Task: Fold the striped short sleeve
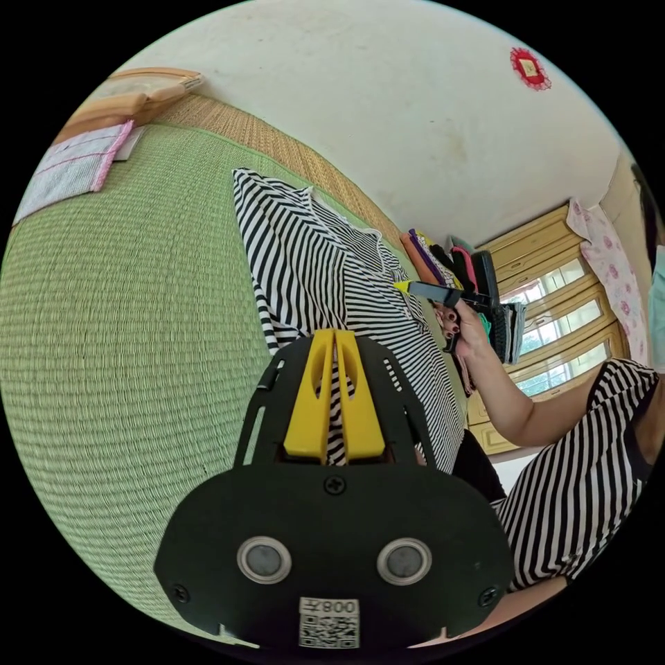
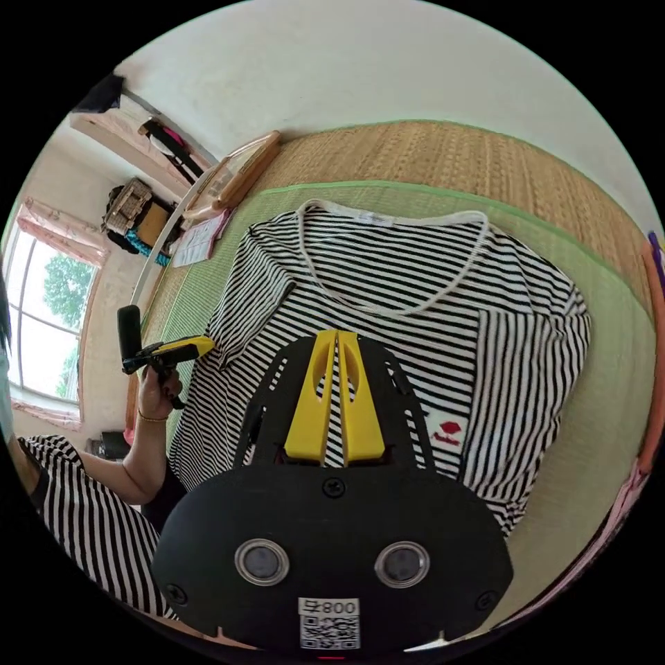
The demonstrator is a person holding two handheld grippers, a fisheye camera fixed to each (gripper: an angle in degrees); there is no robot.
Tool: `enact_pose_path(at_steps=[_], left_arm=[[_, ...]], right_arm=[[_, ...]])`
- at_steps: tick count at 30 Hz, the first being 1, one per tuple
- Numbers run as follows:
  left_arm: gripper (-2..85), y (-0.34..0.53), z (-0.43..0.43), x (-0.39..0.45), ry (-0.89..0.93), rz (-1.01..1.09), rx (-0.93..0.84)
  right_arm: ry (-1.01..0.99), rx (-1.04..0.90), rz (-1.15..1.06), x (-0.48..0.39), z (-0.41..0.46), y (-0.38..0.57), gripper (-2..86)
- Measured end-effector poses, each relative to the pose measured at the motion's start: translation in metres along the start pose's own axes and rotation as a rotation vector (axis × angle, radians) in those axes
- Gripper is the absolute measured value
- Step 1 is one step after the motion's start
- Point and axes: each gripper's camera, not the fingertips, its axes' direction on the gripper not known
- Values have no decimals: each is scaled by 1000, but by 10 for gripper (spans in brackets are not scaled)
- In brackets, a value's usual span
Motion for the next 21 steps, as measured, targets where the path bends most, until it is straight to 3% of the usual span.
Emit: enact_pose_path(at_steps=[8, 14, 21], left_arm=[[2, 4, -23, 21, -56, 55, 11], [1, 8, -30, 35, -86, 22, -27], [1, 35, -49, 70, 83, 18, -62]], right_arm=[[91, 42, 185, 92, -69, 48, 3], [106, 23, 182, 95, -93, 73, 5], [43, -4, 251, 104, -144, 170, 11]])
